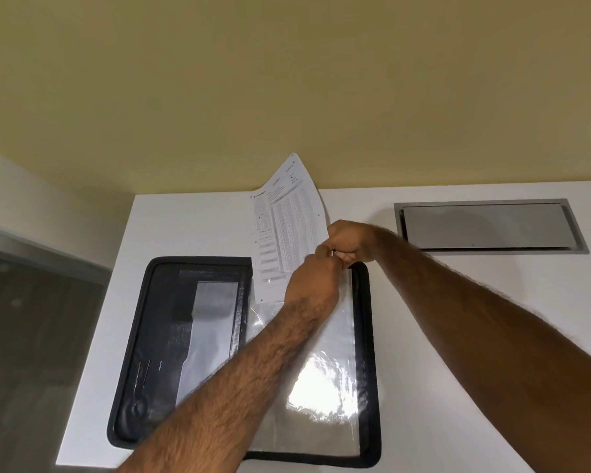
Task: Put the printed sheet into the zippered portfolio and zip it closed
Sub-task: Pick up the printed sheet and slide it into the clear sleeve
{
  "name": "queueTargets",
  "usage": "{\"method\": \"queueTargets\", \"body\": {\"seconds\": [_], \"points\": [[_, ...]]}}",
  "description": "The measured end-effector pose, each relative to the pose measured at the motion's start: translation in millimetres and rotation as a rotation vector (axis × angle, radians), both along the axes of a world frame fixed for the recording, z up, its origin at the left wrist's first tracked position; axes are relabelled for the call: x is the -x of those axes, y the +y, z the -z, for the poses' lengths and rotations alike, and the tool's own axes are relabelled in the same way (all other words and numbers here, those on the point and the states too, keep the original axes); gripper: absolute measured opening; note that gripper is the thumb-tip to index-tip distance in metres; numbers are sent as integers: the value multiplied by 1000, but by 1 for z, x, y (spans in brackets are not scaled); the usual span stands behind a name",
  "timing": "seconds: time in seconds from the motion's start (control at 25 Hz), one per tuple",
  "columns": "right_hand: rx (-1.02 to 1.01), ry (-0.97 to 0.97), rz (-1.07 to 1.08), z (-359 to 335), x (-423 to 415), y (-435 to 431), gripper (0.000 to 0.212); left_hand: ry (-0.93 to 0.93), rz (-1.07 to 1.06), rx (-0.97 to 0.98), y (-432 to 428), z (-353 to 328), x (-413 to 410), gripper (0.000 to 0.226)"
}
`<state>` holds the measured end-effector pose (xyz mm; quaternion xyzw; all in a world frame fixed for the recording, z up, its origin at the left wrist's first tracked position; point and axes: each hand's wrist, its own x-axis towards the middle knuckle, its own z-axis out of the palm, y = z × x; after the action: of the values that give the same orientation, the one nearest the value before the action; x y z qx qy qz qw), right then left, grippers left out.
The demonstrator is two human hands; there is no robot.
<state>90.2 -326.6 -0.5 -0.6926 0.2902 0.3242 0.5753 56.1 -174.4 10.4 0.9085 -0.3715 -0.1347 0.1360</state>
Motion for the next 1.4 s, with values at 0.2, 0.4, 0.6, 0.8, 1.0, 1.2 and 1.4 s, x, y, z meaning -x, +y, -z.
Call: {"method": "queueTargets", "body": {"seconds": [0.2,0.4,0.6,0.8,1.0,1.2,1.4], "points": [[-15,-5,60,0,-4,3,9,37,-16,8,0,3,-3,15],[50,-12,11,-6,-1,2,12,219,-126,11,-3,-4,-21,17],[95,13,2,-3,2,2,11,314,-157,49,-9,-8,-36,20],[113,43,19,-2,3,2,11,370,-253,156,-13,-3,-36,18],[10,109,44,5,13,-6,9,408,-298,215,-14,10,-20,18],[101,-100,261,23,10,-6,16,441,-277,228,-11,29,-13,19],[156,126,-31,25,16,-11,7,404,-294,236,-14,31,-20,19]]}}
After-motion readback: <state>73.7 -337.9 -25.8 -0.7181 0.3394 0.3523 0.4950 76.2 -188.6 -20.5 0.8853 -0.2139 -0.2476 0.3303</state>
